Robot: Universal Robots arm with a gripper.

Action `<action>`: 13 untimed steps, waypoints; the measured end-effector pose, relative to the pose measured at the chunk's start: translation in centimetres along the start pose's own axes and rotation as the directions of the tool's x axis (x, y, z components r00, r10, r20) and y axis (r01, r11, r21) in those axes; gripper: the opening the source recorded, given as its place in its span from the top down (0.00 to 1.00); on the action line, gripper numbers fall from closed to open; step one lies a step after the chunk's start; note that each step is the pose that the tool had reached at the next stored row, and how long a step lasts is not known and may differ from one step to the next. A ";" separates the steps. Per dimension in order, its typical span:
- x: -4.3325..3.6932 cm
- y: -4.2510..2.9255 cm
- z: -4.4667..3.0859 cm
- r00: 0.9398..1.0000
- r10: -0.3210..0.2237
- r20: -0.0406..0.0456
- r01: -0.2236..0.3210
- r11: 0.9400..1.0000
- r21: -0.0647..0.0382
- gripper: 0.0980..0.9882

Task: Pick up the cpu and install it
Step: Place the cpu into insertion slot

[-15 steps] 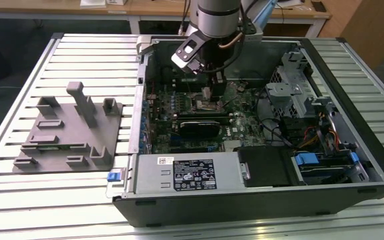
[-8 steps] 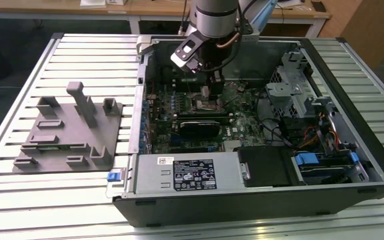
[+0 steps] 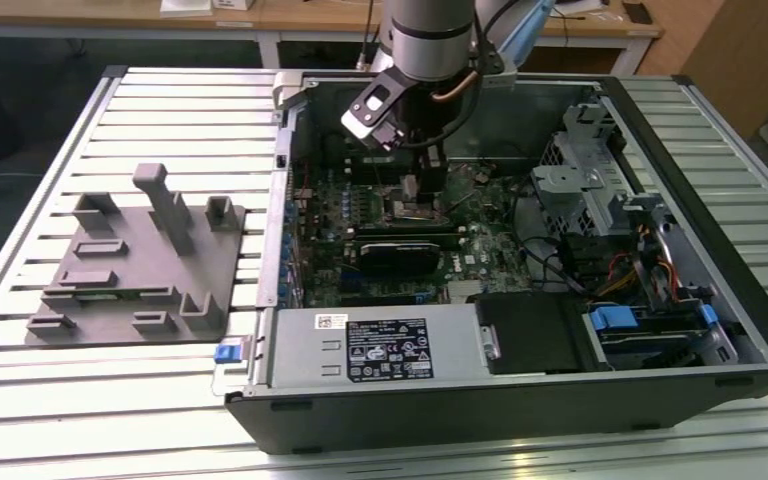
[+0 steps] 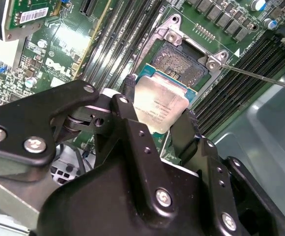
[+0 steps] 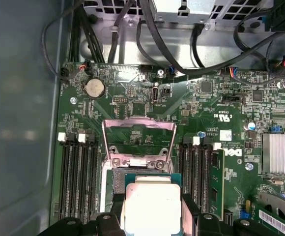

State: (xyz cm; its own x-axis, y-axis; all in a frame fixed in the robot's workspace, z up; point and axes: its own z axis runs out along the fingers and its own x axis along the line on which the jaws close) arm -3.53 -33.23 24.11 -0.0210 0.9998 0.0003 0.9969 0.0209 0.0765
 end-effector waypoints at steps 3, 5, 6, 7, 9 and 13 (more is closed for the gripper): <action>0.00 -0.01 0.07 1.000 0.000 0.000 0.000 1.000 0.000 0.51; 0.01 -0.01 0.14 1.000 0.000 0.000 0.000 1.000 0.000 0.51; 0.01 -0.02 0.19 1.000 0.000 0.000 0.000 1.000 0.000 0.51; 0.04 -0.03 0.25 1.000 0.000 0.000 0.000 1.000 0.000 0.51; 0.14 -0.04 0.44 1.000 0.000 0.000 0.000 1.000 0.000 0.51; 0.57 -0.07 0.96 1.000 0.002 0.000 -0.002 1.000 0.000 0.51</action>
State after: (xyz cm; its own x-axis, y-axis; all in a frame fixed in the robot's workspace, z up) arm -3.54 -32.65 23.15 -0.0193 0.9998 0.0004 0.9969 0.0193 0.0766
